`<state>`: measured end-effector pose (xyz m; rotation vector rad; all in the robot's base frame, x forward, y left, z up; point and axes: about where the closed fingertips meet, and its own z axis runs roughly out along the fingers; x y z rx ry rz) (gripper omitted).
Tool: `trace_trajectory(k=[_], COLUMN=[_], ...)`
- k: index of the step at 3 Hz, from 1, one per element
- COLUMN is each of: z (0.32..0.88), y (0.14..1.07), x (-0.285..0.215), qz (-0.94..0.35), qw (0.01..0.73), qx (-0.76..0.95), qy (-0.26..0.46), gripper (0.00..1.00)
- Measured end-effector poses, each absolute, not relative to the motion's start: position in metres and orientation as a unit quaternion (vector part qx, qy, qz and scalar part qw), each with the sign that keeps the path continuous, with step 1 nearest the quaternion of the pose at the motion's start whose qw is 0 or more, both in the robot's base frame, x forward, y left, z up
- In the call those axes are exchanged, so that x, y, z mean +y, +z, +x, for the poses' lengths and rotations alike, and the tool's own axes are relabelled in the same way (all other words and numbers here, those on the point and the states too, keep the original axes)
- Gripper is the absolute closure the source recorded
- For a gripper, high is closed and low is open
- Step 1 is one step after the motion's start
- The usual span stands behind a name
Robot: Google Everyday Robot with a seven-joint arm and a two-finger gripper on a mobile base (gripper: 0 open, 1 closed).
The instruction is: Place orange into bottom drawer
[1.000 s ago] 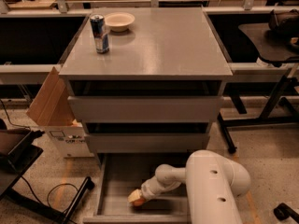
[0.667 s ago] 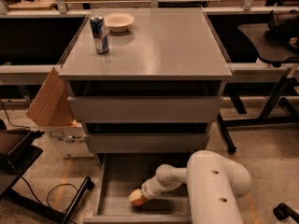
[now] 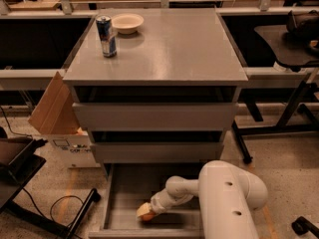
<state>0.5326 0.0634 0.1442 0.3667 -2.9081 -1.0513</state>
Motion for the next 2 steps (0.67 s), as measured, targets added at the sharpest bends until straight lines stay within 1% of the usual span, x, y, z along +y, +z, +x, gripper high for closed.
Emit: trace_trajectory(k=[1, 2], z=[0.5306, 0.5291], y=[0.1430, 0.1421], x=[0.0647, 0.0659], qz=[0.118, 0.119], qw=[0.015, 0.017], qx=[-0.934, -0.933], qy=[-0.338, -0.338], gripper=[0.12, 0.00])
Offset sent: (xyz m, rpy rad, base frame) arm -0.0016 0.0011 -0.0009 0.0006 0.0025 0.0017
